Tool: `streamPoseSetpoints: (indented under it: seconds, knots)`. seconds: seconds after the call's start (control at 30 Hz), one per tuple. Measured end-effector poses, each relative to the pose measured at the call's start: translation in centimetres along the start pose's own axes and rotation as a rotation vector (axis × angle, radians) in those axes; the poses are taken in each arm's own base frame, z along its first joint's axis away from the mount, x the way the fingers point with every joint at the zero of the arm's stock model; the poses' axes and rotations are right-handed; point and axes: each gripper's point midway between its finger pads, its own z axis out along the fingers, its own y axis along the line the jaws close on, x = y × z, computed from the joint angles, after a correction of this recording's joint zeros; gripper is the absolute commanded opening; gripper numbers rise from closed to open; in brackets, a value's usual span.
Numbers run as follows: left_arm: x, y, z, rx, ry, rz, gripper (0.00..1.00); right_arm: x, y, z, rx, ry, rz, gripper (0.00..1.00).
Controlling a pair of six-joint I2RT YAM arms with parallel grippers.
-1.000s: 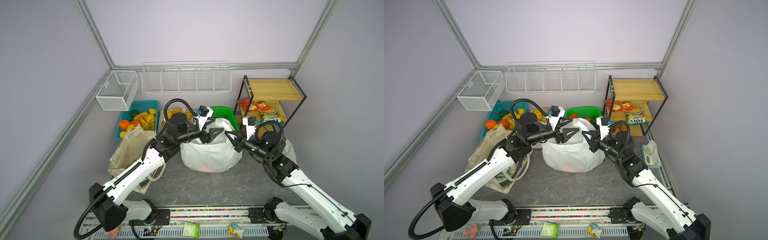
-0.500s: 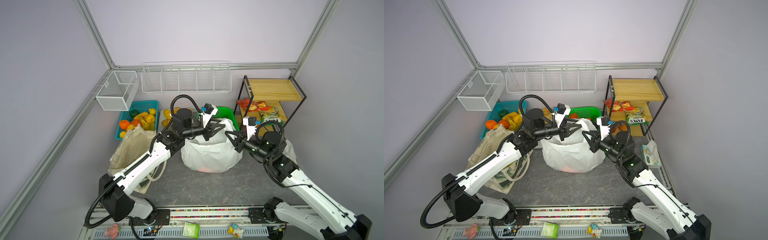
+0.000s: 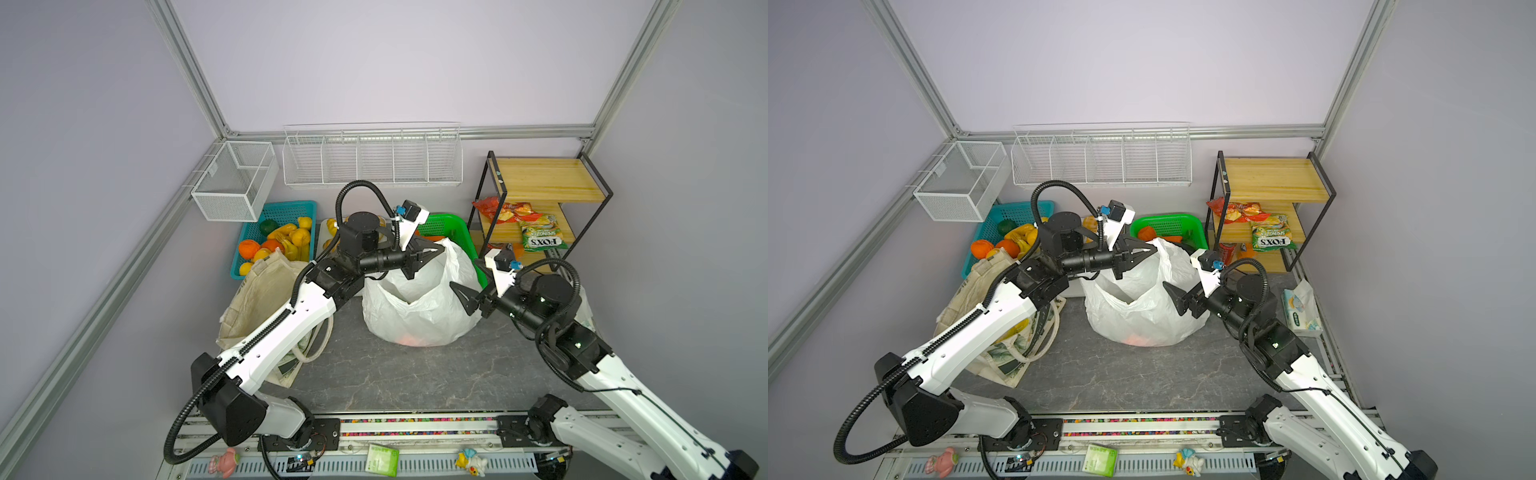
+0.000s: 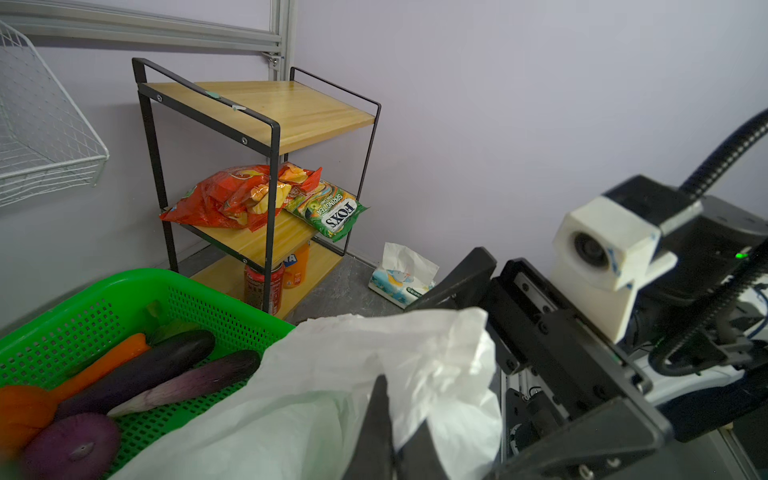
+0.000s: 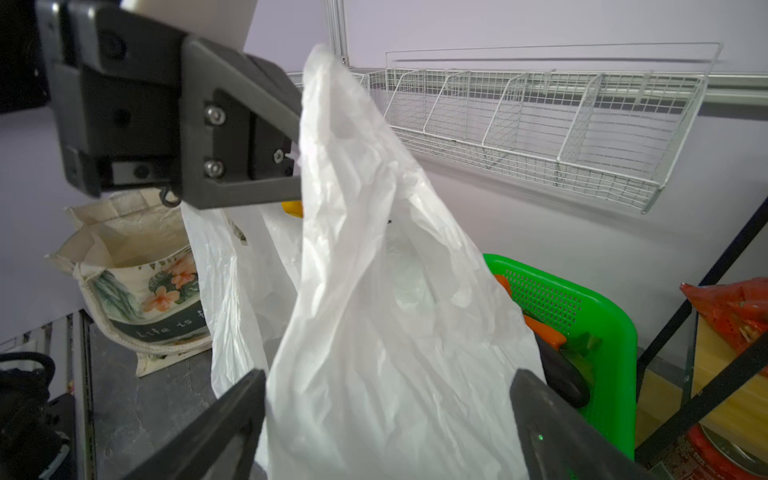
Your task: Place the mixed food into the grocery bags and tie them
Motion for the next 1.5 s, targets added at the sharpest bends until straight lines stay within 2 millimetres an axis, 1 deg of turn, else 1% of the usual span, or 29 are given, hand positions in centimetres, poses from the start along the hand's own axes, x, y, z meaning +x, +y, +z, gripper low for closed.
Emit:
streamPoseSetpoints:
  seconds: [0.1,0.23,0.3,0.47,0.53,0.67,0.73,0.77,0.8,0.83,0.87,0.9,0.93,1.0,1.1,1.17,1.2,1.23,1.3,1.33,1.4,1.43,1.5]
  knots:
    - [0.1,-0.3,0.0,0.019,0.007,-0.05,0.0,0.3,0.5,1.1,-0.012,-0.001,-0.072,0.88]
    - [0.4,-1.0,-0.1,0.056,0.027,-0.091,0.0,0.4,-0.4,2.8,0.02,0.004,-0.142,0.89]
    - [0.3,-1.4,-0.2,0.069,0.035,-0.095,0.0,0.0,-1.0,3.3,0.036,0.004,-0.171,0.89]
    - [-0.2,-2.1,-0.6,0.103,0.04,-0.096,0.0,-2.7,-2.1,3.0,0.056,-0.039,-0.245,0.89]
    - [-0.4,-2.3,-0.8,0.114,0.04,-0.099,0.0,-3.3,-2.1,2.8,0.038,-0.043,-0.268,0.89]
    - [-0.4,-2.4,-0.9,0.131,0.043,-0.109,0.0,-3.7,-1.8,2.5,-0.027,-0.032,-0.285,0.89]
    - [-0.4,-2.7,-1.0,0.147,0.046,-0.116,0.0,-4.1,-1.8,2.8,-0.076,-0.029,-0.278,0.89]
    - [-0.5,-2.8,-1.0,0.154,0.046,-0.117,0.0,-4.3,-2.0,3.0,-0.097,-0.027,-0.272,0.9]
    - [-0.5,-3.0,-1.1,0.164,0.048,-0.122,0.0,-4.4,-2.1,3.5,-0.128,-0.028,-0.261,0.96]
    - [-0.6,-3.0,-1.1,0.169,0.046,-0.125,0.0,-4.2,-2.1,3.9,-0.158,-0.023,-0.247,0.93]
    - [-0.7,-3.1,-1.2,0.174,0.043,-0.128,0.0,-3.8,-2.0,4.4,-0.187,-0.015,-0.228,0.8]
    - [-0.8,-3.2,-1.2,0.182,0.041,-0.133,0.0,-3.1,-1.8,4.9,-0.225,-0.001,-0.206,0.64]
    - [-1.0,-3.2,-1.3,0.187,0.035,-0.138,0.0,-2.3,-1.5,5.4,-0.261,0.016,-0.179,0.52]
    - [-1.5,-3.0,-1.4,0.191,0.018,-0.148,0.0,-0.7,-1.0,6.0,-0.313,0.045,-0.131,0.36]
    - [-1.8,-2.5,-1.6,0.187,-0.001,-0.171,0.0,2.0,-0.4,6.1,-0.346,0.078,-0.059,0.27]
    - [-1.7,-2.3,-1.5,0.181,-0.001,-0.189,0.0,3.3,-0.3,5.8,-0.343,0.089,-0.028,0.25]
    - [-1.5,-2.1,-1.5,0.178,0.001,-0.195,0.0,3.7,-0.3,5.6,-0.335,0.09,-0.012,0.32]
    - [-1.4,-2.1,-1.4,0.177,0.0,-0.202,0.0,3.9,-0.4,5.5,-0.321,0.086,-0.004,0.47]
    - [-1.3,-1.9,-1.4,0.172,-0.003,-0.209,0.0,3.9,-0.6,5.3,-0.286,0.073,0.016,0.7]
    - [-1.3,-1.8,-1.3,0.171,-0.006,-0.211,0.0,3.6,-0.8,5.4,-0.263,0.061,0.02,0.8]
    - [-1.3,-1.7,-1.3,0.166,-0.013,-0.218,0.0,2.7,-0.7,5.5,-0.219,0.025,0.017,0.94]
    - [-1.2,-1.5,-1.2,0.161,-0.016,-0.222,0.0,2.2,-0.6,5.6,-0.198,0.005,0.015,0.99]
    - [-1.2,-1.3,-1.1,0.153,-0.021,-0.233,0.0,1.3,-0.3,5.7,-0.158,-0.031,0.017,0.96]
